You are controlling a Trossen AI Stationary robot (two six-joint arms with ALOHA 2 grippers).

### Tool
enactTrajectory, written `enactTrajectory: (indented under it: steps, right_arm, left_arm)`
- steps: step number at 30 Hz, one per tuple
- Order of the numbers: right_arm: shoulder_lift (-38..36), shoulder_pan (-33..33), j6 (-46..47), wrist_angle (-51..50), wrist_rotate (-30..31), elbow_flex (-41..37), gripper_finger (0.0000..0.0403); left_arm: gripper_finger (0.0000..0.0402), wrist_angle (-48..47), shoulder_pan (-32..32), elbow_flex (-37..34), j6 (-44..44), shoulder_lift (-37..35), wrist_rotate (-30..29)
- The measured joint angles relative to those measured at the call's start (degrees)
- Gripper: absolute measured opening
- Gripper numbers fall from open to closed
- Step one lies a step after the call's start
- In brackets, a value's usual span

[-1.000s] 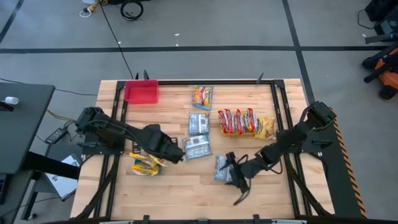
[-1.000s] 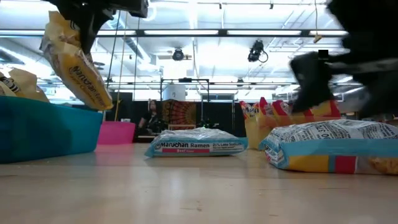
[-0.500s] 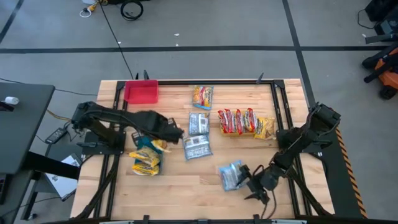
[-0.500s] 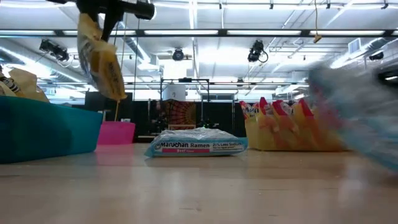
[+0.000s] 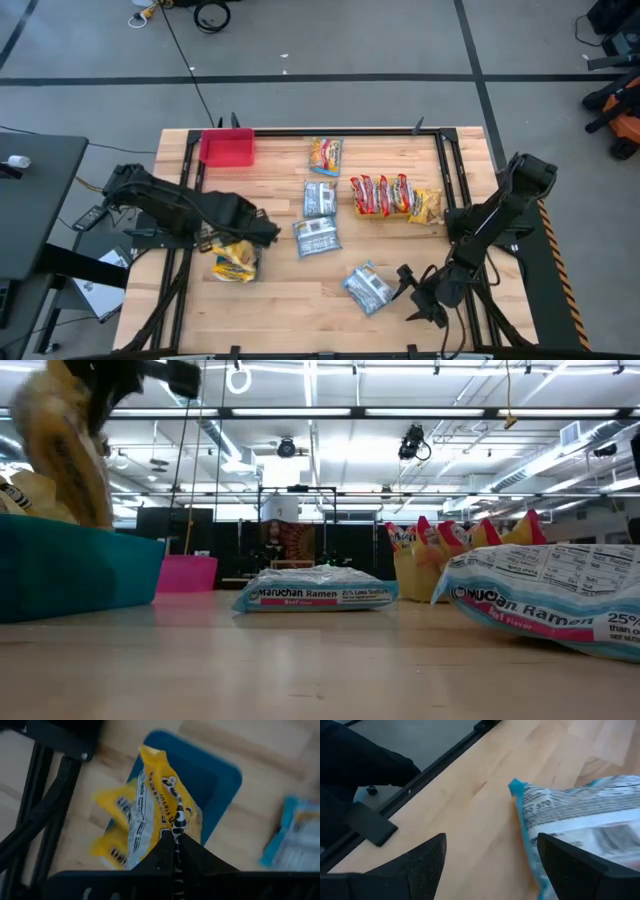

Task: Sort Maruchan noodles
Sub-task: Put the yellow noodle pack into the blue bin

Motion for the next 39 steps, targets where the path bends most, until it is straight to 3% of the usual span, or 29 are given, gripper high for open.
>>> enactTrajectory:
  steps: [9,16,22,31,39]
  right_arm:
    - [-6.15,0.12,4.63,-9.2,-0.69,0.01,0.0316]
    - [-5.52,0.17,5.65,-10.51,-2.55,0.0,0.0316]
    - [-5.52,0.05,5.65,-10.5,-1.09,0.0,0.0316]
    - [-5.52,0.08,7.29,-11.54,-1.49,0.02,0.0316]
    - [-7.89,0.1,9.8,-15.21,-4.03,0.04,0.0316]
  left_arm:
    - [0.0014,0.12,6.35,-6.69,0.15,-2.08,1.02]
    - [0.0014,0.28,7.12,-12.15,1.07,-1.77,9.82]
    - [0.0039,0.42,6.0,-12.18,1.48,-1.77,6.04]
    - [0.0115,2.1,5.92,-12.26,6.22,-0.06,1.7]
    - [0.0167,0.03,6.23,-9.64,15.37,0.27,-4.75]
